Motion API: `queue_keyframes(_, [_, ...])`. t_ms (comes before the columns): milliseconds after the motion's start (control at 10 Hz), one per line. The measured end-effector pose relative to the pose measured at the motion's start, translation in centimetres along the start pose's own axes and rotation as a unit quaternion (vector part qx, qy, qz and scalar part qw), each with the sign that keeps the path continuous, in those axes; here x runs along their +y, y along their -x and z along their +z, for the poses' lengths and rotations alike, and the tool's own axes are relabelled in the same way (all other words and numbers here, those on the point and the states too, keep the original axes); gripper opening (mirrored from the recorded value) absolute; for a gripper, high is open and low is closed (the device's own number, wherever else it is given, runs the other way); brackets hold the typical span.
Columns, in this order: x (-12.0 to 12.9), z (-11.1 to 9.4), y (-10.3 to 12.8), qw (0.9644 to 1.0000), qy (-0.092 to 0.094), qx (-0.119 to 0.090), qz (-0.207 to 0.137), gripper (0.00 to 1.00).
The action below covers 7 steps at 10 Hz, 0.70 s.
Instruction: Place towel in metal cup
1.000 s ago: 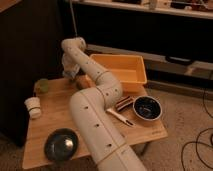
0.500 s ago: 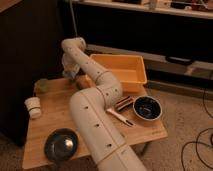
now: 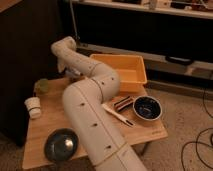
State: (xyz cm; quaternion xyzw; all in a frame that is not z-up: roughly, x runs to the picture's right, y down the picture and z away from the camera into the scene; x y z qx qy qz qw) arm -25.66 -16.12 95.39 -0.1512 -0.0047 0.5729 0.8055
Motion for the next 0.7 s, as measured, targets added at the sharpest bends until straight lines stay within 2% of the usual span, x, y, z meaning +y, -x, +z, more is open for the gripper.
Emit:
queue_keyframes(100, [-0.3,-2.4,0.8,0.9999,-0.005,-0.010,-0.002,0.80])
queue_keyframes(300, [0.2,-6.3,2.1,0.9996,0.002,-0.027,-0.011,0.80])
queue_keyframes(500, [0.2,-8.5,2.5,0.9990,0.005,-0.041,-0.016,0.80])
queue_keyframes(700, [-1.0,-9.5,2.2,0.9988,-0.004,-0.049,-0.001,0.80])
